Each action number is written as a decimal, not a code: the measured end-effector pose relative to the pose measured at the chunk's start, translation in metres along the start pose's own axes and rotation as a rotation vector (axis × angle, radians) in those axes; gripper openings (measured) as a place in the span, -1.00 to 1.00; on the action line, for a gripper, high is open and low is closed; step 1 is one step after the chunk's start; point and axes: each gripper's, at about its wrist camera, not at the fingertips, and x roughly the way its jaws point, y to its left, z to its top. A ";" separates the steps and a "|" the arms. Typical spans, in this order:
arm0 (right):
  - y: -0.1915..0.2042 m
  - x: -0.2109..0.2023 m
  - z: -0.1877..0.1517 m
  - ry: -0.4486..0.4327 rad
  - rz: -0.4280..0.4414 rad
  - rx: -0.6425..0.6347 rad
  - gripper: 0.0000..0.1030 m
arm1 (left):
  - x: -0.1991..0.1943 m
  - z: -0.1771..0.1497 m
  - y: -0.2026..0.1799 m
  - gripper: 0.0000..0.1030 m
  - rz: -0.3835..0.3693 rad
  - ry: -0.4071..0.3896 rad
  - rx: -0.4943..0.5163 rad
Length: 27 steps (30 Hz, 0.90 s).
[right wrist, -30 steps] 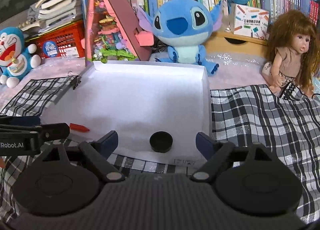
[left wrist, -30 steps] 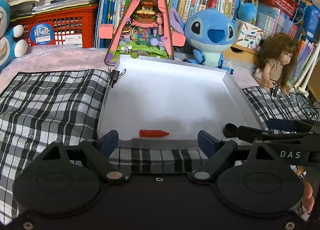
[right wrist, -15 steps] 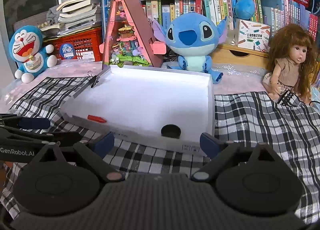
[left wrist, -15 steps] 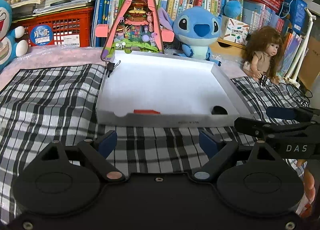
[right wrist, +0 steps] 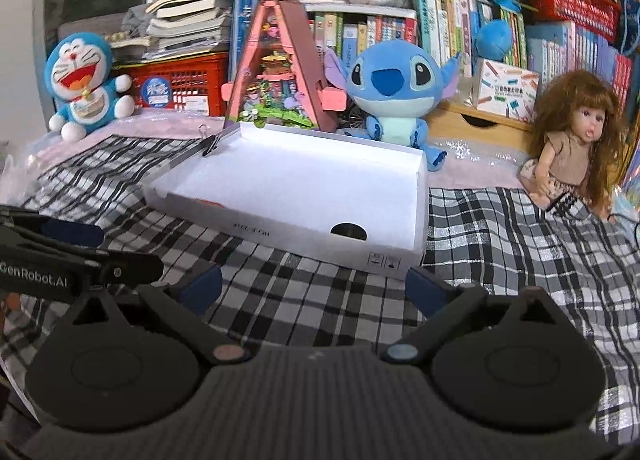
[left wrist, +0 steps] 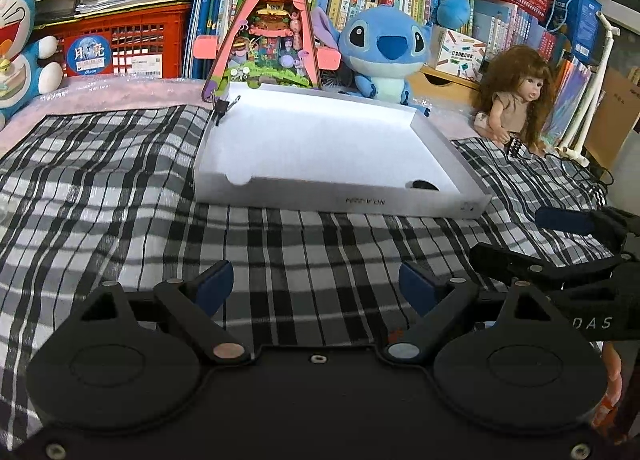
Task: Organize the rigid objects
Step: 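Open both tools to drop the carrot and lid into the tray, then lower the left tool onto the brown egg piece while the right tool grasps another black lid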
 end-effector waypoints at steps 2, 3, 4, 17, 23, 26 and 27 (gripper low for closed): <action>0.004 -0.003 -0.004 -0.010 -0.003 -0.023 0.98 | -0.001 -0.005 -0.001 0.73 0.005 -0.002 0.005; 0.005 -0.005 -0.005 -0.014 -0.002 -0.030 0.99 | -0.002 -0.007 -0.001 0.73 0.008 -0.005 0.006; 0.006 -0.007 -0.007 -0.017 0.001 -0.036 0.99 | -0.003 -0.009 -0.001 0.73 0.010 -0.007 0.007; 0.009 -0.019 -0.038 -0.065 -0.039 -0.033 1.00 | -0.022 -0.045 0.004 0.75 0.034 -0.045 0.024; 0.008 -0.026 -0.054 -0.076 -0.044 -0.006 1.00 | -0.027 -0.059 0.002 0.75 0.054 -0.056 0.037; 0.009 -0.030 -0.060 -0.088 -0.045 0.001 1.00 | -0.029 -0.067 -0.003 0.75 0.044 -0.058 0.058; 0.009 -0.032 -0.062 -0.091 -0.043 0.002 1.00 | -0.031 -0.070 -0.005 0.75 0.045 -0.062 0.069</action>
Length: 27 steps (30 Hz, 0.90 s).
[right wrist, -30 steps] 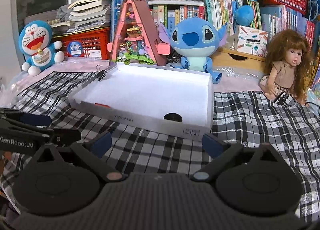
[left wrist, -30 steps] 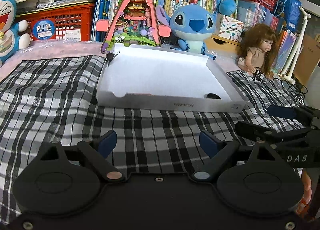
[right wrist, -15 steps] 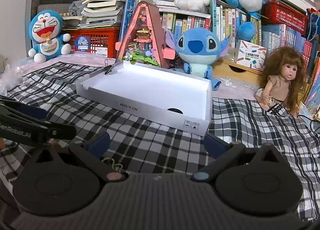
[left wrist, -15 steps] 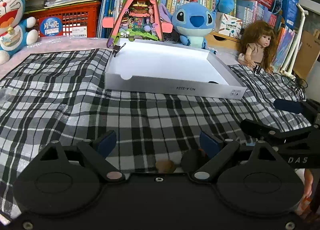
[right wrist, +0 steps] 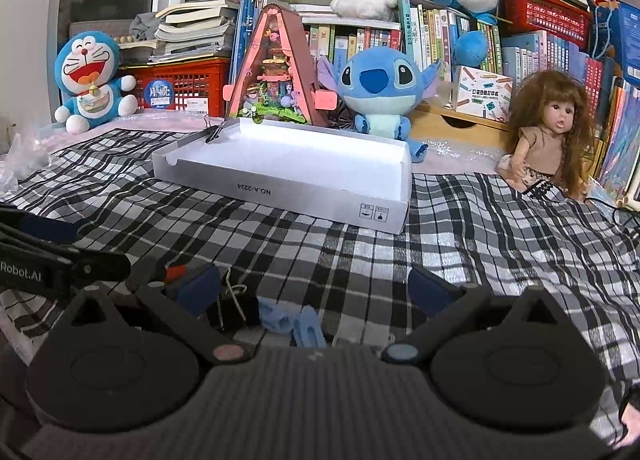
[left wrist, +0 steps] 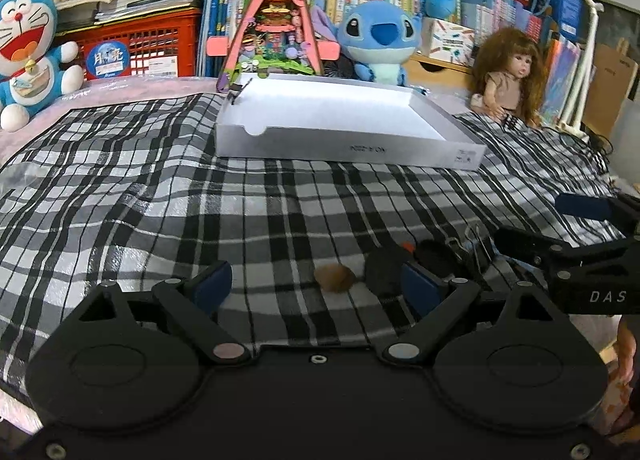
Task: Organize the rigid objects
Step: 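Lower the left tool onto the brown egg piece while the right tool grasps another black lid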
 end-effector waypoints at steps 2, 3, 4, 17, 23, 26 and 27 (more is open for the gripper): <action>0.001 -0.003 -0.004 -0.002 0.004 -0.001 1.00 | -0.002 -0.004 -0.004 0.75 0.003 -0.010 0.019; 0.001 -0.004 -0.006 -0.002 0.004 -0.002 1.00 | -0.003 -0.006 -0.005 0.74 0.006 -0.016 0.030; 0.001 -0.005 -0.008 0.000 0.003 -0.003 1.00 | -0.004 -0.007 -0.007 0.73 0.010 -0.020 0.037; -0.004 -0.014 -0.029 0.007 0.008 0.051 0.94 | -0.006 -0.014 -0.008 0.13 0.018 -0.037 0.062; -0.013 -0.024 -0.034 -0.017 0.000 0.081 0.80 | -0.007 -0.016 -0.006 0.01 0.018 -0.044 0.069; -0.019 -0.029 -0.037 -0.023 -0.015 0.092 0.78 | -0.007 -0.017 -0.007 0.00 0.020 -0.049 0.073; -0.021 -0.030 -0.038 -0.024 -0.020 0.094 0.76 | -0.007 -0.017 -0.007 0.00 0.021 -0.048 0.072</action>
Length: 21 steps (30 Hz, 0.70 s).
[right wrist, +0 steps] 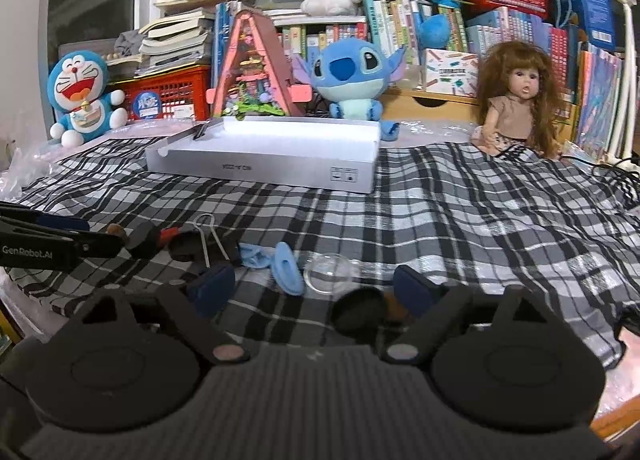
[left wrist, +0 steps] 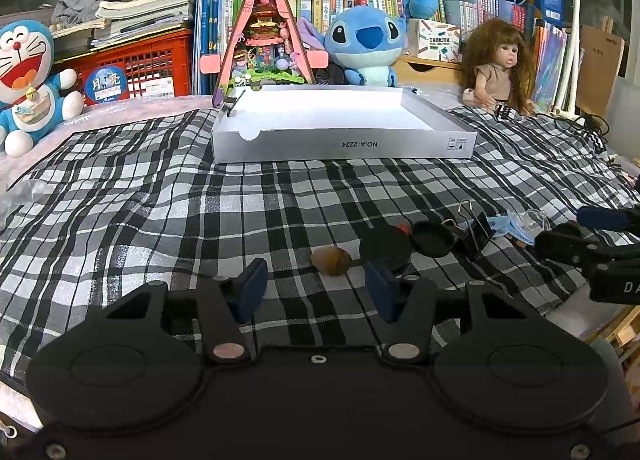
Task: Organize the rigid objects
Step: 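Lower the left tool onto the brown egg piece while the right tool grasps another black lid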
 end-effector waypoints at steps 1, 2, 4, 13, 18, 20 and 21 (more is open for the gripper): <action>-0.002 -0.001 -0.001 -0.001 -0.007 0.002 0.75 | 0.000 0.000 0.000 0.00 0.001 -0.001 0.000; -0.004 -0.002 -0.001 -0.002 -0.015 0.003 0.74 | 0.000 0.000 0.000 -0.01 0.002 -0.001 -0.001; -0.006 -0.004 -0.003 -0.004 -0.030 0.002 0.70 | 0.001 0.000 0.000 -0.04 0.004 -0.002 -0.001; -0.003 -0.015 -0.012 -0.037 -0.085 -0.028 0.09 | 0.003 -0.001 -0.002 -0.18 0.013 -0.014 0.012; 0.008 -0.014 -0.016 -0.025 -0.095 -0.094 -0.16 | 0.006 -0.001 -0.003 -0.22 0.015 -0.017 0.012; 0.008 -0.011 -0.017 -0.013 -0.094 -0.094 -0.28 | 0.007 -0.001 -0.003 -0.27 0.015 -0.017 0.008; 0.008 -0.010 -0.017 -0.007 -0.093 -0.088 -0.32 | 0.008 -0.001 -0.003 -0.27 0.015 -0.017 0.008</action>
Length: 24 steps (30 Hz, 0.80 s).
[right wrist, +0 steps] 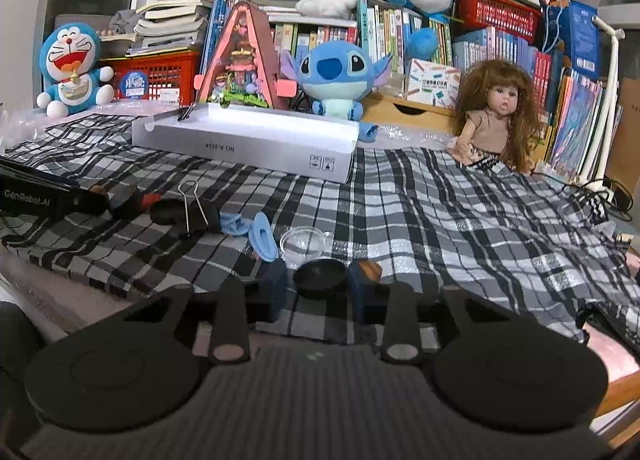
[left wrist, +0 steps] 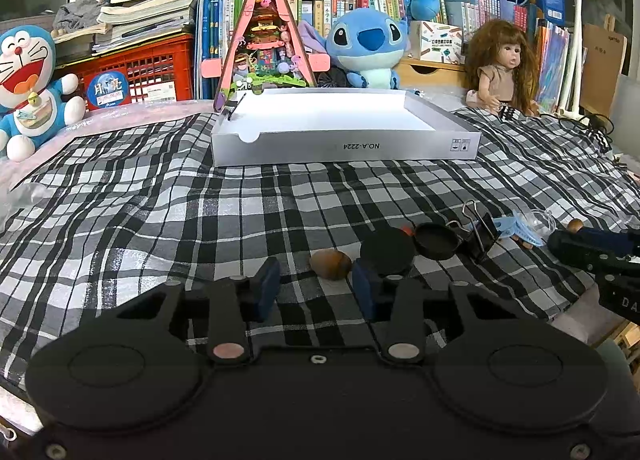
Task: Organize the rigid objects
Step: 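Lower the left tool onto the brown egg piece while the right tool grasps another black lid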
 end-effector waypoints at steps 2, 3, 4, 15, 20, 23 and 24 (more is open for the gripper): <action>-0.002 0.003 0.000 0.008 0.006 0.021 -0.32 | 0.001 0.000 0.000 -0.27 0.002 -0.001 0.001; -0.003 0.004 0.000 0.009 0.007 0.027 -0.32 | 0.001 0.000 0.000 -0.27 0.001 -0.001 0.002; -0.004 0.006 0.001 0.010 0.009 0.031 -0.32 | 0.002 0.000 0.000 -0.27 0.003 -0.001 0.005; -0.003 0.015 0.002 0.017 0.013 0.037 -0.28 | 0.006 -0.001 -0.001 -0.38 0.015 -0.022 -0.008; 0.000 0.015 0.001 0.009 0.000 0.026 -0.30 | 0.006 -0.002 0.000 -0.58 0.005 -0.028 -0.017; 0.000 0.013 0.002 0.004 0.000 0.037 -0.32 | 0.002 -0.002 -0.001 -0.58 0.004 -0.042 -0.015; 0.000 0.012 0.003 0.000 0.002 0.039 -0.32 | 0.000 -0.002 -0.002 -0.58 0.005 -0.048 -0.012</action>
